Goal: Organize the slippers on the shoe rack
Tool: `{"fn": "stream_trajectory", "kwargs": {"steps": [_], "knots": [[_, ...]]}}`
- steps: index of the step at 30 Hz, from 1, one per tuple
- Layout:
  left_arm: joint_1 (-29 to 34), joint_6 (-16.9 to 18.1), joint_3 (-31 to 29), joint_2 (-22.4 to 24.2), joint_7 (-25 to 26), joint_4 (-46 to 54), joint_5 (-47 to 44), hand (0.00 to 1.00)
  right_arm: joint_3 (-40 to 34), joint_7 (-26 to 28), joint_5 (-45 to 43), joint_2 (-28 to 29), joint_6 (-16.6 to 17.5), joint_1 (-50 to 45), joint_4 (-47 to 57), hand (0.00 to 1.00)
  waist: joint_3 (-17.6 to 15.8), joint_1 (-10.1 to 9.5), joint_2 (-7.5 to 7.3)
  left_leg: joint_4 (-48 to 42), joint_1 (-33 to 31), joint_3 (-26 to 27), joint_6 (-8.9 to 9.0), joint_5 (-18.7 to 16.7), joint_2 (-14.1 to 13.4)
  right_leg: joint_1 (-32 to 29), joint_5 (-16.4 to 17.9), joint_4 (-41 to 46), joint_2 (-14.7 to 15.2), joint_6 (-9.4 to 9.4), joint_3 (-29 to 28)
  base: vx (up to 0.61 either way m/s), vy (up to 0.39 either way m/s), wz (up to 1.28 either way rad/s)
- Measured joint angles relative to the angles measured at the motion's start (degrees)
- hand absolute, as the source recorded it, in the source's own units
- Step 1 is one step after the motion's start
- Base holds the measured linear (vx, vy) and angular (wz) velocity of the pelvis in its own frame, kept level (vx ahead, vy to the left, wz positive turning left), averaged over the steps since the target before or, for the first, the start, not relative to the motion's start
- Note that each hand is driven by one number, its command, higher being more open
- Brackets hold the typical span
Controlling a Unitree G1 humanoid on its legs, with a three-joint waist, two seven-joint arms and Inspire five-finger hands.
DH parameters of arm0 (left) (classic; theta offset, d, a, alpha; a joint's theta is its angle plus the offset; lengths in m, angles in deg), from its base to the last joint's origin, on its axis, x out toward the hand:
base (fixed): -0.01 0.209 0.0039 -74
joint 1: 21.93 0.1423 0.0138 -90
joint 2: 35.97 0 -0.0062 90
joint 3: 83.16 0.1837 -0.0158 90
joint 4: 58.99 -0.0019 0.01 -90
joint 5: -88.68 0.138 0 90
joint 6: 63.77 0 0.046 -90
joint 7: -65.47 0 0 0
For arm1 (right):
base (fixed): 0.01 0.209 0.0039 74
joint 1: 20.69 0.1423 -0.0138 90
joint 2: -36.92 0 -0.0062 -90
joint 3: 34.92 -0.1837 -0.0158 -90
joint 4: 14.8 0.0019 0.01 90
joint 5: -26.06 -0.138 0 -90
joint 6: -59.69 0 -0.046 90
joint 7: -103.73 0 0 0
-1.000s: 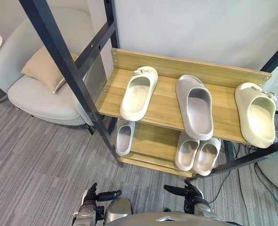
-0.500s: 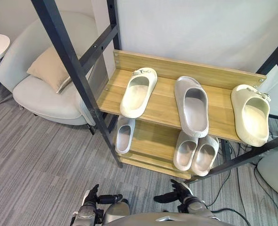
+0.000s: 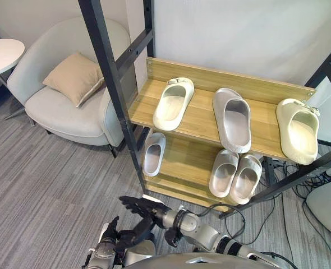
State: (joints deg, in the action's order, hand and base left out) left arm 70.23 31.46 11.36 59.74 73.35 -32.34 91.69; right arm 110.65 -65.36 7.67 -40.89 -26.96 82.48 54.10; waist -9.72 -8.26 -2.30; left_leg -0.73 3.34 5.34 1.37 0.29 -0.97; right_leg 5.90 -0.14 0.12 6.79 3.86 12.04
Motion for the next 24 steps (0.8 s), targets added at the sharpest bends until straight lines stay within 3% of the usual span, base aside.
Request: {"fn": "stream_trajectory", "kwargs": {"steps": [5, 9, 12, 17, 19, 24], "knots": [[-1.5, 0.4, 4.5, -1.0, 1.2, -1.1, 0.0, 1.00, 0.1, -0.9, -2.0, -3.6, 2.4, 3.1, 20.1, 1.00, 0.0, 0.83, 0.06, -1.2, 0.0, 1.3, 0.32, -0.7, -0.4, -0.2, -0.4, -0.1, -0.3, 0.16, -1.4, 0.01, 0.006, -0.15], [-1.9, 0.4, 7.0, -1.6, 1.7, -2.5, -0.1, 1.00, -3.2, -1.9, -4.3, -5.8, 7.6, 4.6, 35.5, 1.00, 1.0, 2.66, 0.12, -2.4, 0.0, 2.0, 0.10, -1.3, -0.9, 0.3, -0.7, -0.7, -0.8, -0.05, -2.3, 0.02, -0.009, -0.12], [-1.8, 0.4, 8.1, -1.6, 1.7, -3.1, 0.0, 1.00, -9.1, -4.2, -3.4, -7.1, 9.5, 4.7, 38.7, 1.00, 1.7, 3.02, 0.54, -2.5, 0.3, 2.2, 0.17, -1.4, -1.1, 0.4, -0.8, -0.6, -1.0, -0.12, -2.6, -0.01, -0.008, -0.07], [-0.7, 0.4, 8.2, -1.5, 1.9, -3.2, 0.0, 1.00, -18.6, -13.2, 6.9, -10.7, 11.5, 2.8, 43.7, 1.00, 2.0, 3.98, 1.00, -2.5, 1.9, 3.3, 0.80, -2.0, -1.3, 1.2, -0.8, -0.3, -1.1, -0.16, -3.8, -0.03, 0.011, -0.11], [-0.5, 0.4, 8.7, -1.5, 1.8, -3.3, 0.6, 1.00, -22.6, -17.6, 12.7, -11.4, 14.1, 0.6, 46.2, 1.00, 2.2, 4.86, 1.36, -2.5, 2.3, 3.7, 0.76, -2.2, -1.3, 1.3, -0.8, 0.0, -1.0, -0.16, -4.4, -0.03, 0.017, -0.15], [-0.1, 0.4, 8.8, -1.3, 1.1, -3.2, 1.6, 1.00, -32.5, -22.5, 19.7, -12.3, 15.3, -1.8, 47.9, 1.00, 2.5, 5.79, 2.04, -2.4, 2.7, 4.4, 0.76, -2.2, -1.3, 1.3, -0.8, 0.1, -1.0, -0.19, -5.0, -0.02, 0.006, -0.06]]}}
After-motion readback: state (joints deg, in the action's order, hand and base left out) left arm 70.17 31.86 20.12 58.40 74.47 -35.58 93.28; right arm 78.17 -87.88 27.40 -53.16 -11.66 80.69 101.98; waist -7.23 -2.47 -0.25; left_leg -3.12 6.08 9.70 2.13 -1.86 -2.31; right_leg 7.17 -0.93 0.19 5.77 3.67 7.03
